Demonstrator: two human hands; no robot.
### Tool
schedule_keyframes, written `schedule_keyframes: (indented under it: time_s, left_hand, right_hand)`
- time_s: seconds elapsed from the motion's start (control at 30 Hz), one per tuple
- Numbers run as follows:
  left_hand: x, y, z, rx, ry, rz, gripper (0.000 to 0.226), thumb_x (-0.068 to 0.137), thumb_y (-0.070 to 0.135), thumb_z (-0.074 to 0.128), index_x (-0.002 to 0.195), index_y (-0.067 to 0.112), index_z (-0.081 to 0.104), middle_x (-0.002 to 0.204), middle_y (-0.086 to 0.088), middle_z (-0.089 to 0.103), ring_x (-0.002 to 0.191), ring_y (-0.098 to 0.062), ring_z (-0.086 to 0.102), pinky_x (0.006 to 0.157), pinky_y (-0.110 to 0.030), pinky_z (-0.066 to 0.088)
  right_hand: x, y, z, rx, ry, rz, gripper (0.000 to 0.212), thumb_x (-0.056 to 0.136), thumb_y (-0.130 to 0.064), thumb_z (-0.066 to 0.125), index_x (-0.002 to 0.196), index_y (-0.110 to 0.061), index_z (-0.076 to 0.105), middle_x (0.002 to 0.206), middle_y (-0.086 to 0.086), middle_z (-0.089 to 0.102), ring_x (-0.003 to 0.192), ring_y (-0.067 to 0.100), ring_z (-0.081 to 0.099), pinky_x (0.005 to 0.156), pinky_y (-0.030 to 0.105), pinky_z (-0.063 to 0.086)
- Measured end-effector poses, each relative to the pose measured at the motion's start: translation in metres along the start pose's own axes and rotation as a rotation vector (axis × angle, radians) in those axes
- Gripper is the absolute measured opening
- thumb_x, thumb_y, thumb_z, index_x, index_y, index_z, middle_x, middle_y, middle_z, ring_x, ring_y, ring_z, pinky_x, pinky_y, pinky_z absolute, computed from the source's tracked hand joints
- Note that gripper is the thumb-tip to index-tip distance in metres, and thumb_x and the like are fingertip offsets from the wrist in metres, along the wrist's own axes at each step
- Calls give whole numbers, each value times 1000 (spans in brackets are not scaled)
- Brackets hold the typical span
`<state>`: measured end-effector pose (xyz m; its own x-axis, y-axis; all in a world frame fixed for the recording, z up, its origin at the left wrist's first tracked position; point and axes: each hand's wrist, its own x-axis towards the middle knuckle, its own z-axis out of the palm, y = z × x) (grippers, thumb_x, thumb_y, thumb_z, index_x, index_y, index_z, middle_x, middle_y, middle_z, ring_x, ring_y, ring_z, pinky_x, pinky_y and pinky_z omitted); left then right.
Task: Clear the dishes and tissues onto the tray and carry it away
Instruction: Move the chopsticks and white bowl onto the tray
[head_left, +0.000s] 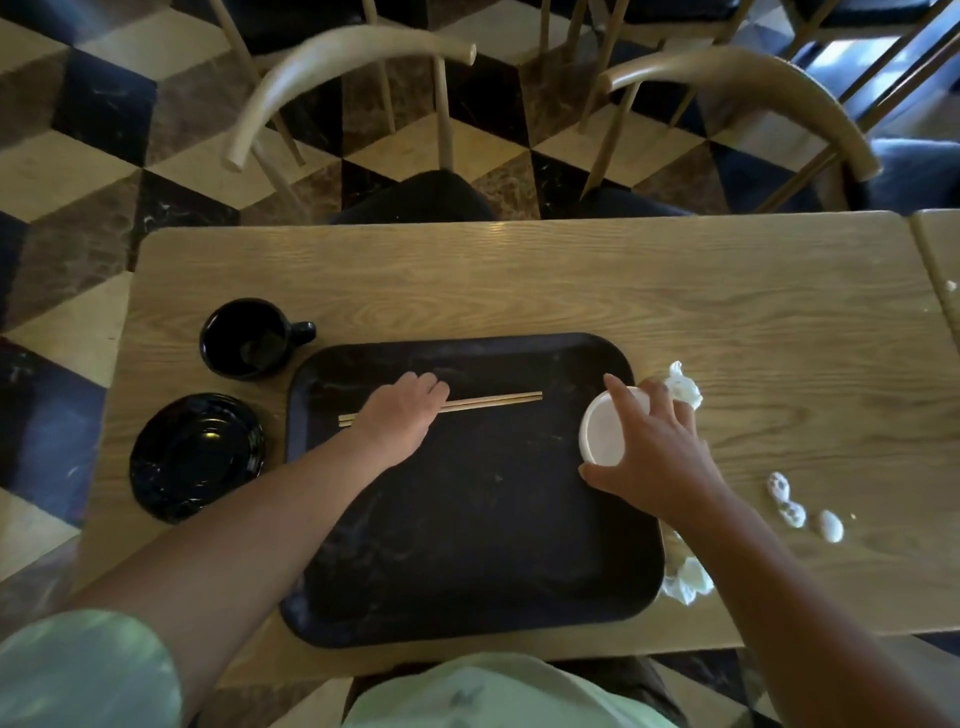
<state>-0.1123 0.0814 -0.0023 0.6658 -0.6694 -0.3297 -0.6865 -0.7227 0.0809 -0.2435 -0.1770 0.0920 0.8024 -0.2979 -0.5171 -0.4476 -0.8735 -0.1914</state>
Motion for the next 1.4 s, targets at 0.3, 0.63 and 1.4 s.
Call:
schedule_keyframes:
  time_s: [0.3,0.63,1.4]
  left_hand:
    - [-6,6,10,-64,106,-168,35,86,14,66,120,12,56,112,-7,59,100,-25,56,76,-35,48]
    - [15,15,0,-88,92,-206,33,87,11,66,119,12,58,116,-7,58,106,-24,54,83,-35,49]
    - [39,-19,7,-71,273,-212,26,77,-2,68,99,11,64,94,-5,62,89,-26,58,77,-38,47]
  right_hand:
    - [-9,-11,17,2,-8,-12,114,65,-57,77,153,-36,8,154,3,17,138,33,24,100,56,45]
    - [-9,-12,16,-15,-16,-37,114,66,-58,77,153,-36,6,155,2,15,139,33,23,102,55,45]
    - [10,-9,23,-5,-40,-72,115,65,-61,74,153,-39,3,155,-2,12,140,29,22,103,51,45]
